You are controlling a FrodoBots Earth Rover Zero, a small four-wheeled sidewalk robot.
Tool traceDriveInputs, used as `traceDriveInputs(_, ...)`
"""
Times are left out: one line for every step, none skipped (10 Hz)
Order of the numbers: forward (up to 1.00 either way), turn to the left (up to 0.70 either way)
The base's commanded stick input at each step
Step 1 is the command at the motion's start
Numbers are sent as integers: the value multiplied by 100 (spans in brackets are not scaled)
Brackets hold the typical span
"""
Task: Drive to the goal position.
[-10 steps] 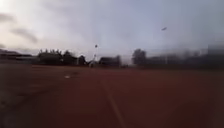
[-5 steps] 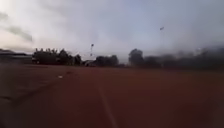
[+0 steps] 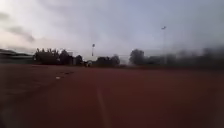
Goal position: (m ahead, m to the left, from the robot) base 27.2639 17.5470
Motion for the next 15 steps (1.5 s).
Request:
traceDriveInputs(70, 0)
traceDriveInputs(70, 0)
traceDriveInputs(70, 0)
traceDriveInputs(70, 0)
traceDriveInputs(70, 0)
traceDriveInputs(70, -1)
traceDriveInputs(70, -25)
traceDriveInputs(70, -19)
traceDriveInputs(70, -7)
traceDriveInputs(70, 0)
traceDriveInputs(70, 0)
traceDriveInputs(70, 0)
traceDriveInputs(70, 0)
traceDriveInputs(70, 0)
traceDriveInputs(70, 0)
